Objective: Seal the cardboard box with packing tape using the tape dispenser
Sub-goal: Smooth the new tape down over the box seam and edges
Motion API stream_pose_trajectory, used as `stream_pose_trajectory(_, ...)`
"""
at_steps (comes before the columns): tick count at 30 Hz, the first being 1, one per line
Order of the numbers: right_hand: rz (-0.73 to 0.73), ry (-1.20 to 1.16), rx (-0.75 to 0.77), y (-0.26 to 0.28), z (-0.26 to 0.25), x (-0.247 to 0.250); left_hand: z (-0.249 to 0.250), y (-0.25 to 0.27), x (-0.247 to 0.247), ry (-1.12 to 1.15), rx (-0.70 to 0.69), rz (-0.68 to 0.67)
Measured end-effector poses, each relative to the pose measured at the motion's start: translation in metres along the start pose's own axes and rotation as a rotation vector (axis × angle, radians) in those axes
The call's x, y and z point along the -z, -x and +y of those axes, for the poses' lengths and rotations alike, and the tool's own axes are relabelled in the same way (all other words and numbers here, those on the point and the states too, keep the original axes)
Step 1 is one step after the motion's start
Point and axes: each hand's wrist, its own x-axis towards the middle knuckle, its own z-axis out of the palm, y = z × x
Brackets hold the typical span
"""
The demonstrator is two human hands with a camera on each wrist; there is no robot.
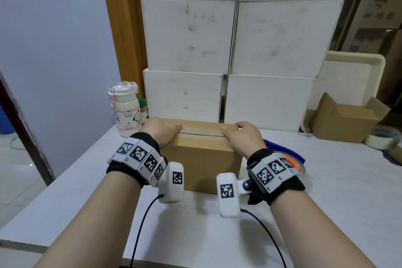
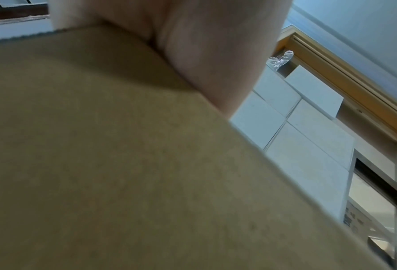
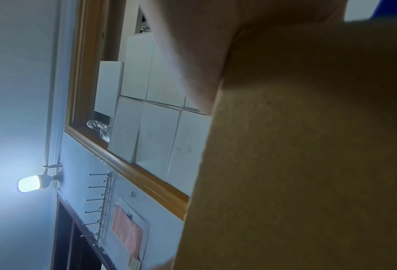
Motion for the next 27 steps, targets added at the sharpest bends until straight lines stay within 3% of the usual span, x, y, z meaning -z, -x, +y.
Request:
stream_pose_trajectory(5,0.027,-0.087,-0.024,-0.006,0.008,0.001,0.000,0.003,-0.001,0.055,0.009,0.028)
stream_pose_trajectory(11,-0.022,-0.396,-0.226,-0.006,0.016,0.013,0.000,0.005,-0.002,0.061,0.007,0.050)
stream_pose_trajectory(13,-0.067,-0.389,-0.264,-0.004,0.019,0.014,-0.001,0.004,-0.002,0.066,0.006,0.052)
stream_pose_trajectory(27,-0.140,-0.437,-0.166,0.005,0.026,0.016,-0.001,0.004,-0.004,0.075,0.009,0.068)
